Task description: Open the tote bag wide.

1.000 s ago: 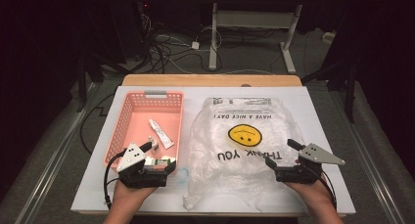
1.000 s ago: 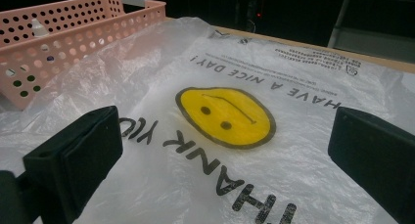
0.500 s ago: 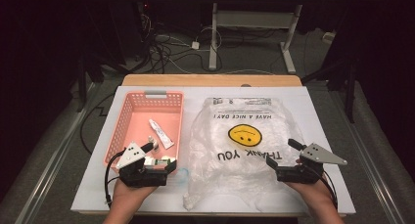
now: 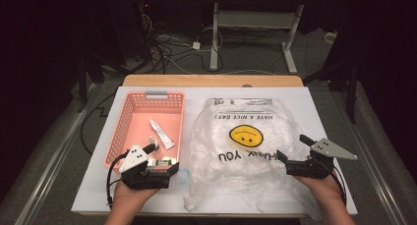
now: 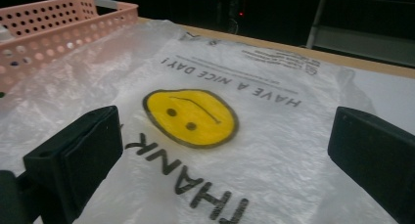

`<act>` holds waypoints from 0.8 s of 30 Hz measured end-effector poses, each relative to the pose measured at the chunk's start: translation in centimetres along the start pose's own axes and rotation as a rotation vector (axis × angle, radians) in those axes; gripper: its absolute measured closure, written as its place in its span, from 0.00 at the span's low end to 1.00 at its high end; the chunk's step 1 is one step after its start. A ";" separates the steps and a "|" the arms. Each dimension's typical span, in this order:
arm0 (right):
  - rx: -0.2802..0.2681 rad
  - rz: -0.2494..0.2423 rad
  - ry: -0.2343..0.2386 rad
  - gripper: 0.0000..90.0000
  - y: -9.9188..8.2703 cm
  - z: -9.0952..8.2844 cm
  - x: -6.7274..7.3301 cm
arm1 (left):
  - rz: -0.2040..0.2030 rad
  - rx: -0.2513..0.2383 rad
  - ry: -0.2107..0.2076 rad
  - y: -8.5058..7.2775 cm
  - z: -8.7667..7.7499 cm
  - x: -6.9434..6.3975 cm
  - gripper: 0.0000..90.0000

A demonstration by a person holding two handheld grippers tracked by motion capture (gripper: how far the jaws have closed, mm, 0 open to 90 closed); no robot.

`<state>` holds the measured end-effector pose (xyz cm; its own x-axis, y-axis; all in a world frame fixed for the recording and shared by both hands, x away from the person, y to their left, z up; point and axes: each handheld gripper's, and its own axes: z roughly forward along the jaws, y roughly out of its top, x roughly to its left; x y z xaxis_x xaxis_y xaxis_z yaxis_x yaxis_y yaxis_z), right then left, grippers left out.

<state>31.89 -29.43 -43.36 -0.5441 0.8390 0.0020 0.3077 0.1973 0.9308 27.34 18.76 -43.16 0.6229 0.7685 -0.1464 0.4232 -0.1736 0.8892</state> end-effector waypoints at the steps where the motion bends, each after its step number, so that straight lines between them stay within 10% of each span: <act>1: 0.003 -0.001 -0.009 0.00 0.1 0.1 -0.3 | 0.002 0.006 0.004 0.0 0.0 0.0 0.00; 15: 0.115 0.066 -0.102 0.04 1.1 3.8 -7.4 | 0.024 0.026 0.033 0.3 -0.3 -0.1 0.00; 24: 0.215 0.151 -0.112 0.29 1.4 8.3 -11.8 | 0.014 0.059 0.016 0.5 -0.2 -0.2 0.00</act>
<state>45.23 -34.82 -45.10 -0.3934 0.9156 0.0835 0.5436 0.1584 0.8243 27.34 18.65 -42.61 0.6182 0.7758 -0.1268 0.4533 -0.2199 0.8638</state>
